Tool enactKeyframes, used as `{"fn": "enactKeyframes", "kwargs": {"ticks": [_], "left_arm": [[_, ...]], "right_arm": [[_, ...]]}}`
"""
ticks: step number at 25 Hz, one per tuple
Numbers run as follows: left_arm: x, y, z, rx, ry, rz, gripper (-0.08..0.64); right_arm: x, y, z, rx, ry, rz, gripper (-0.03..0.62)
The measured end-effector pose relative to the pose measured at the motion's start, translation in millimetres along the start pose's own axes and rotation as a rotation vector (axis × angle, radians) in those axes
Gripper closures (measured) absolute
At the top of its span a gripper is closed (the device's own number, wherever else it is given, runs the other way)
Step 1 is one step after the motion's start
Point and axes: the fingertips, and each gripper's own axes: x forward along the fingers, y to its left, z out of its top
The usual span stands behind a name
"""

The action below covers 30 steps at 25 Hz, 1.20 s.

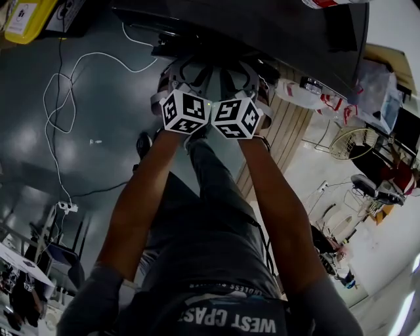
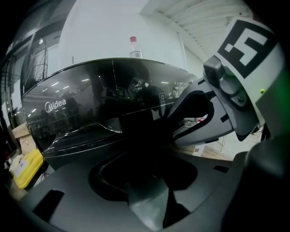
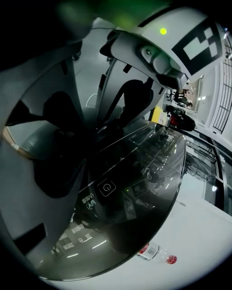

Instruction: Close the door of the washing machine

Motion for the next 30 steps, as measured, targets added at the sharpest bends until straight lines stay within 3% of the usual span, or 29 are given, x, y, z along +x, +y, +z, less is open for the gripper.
{"fn": "enactKeyframes", "kwargs": {"ticks": [10, 16, 20, 25, 30], "left_arm": [[0, 6, 2, -0.017, 0.024, -0.028, 0.351], [-24, 16, -3, 0.063, 0.036, -0.09, 0.401], [-56, 33, -11, 0.098, 0.035, -0.107, 0.425], [-115, 80, -8, 0.136, 0.003, -0.091, 0.453], [-169, 130, 4, 0.118, -0.019, -0.043, 0.462]], "right_arm": [[1, -1, 6, 0.023, 0.032, -0.024, 0.391], [-4, 3, 12, 0.026, 0.053, 0.068, 0.414], [-23, -3, 23, 0.036, 0.025, 0.089, 0.451], [-52, 9, 60, 0.145, -0.063, 0.19, 0.496], [-98, -9, 98, 0.201, -0.154, 0.186, 0.506]]}}
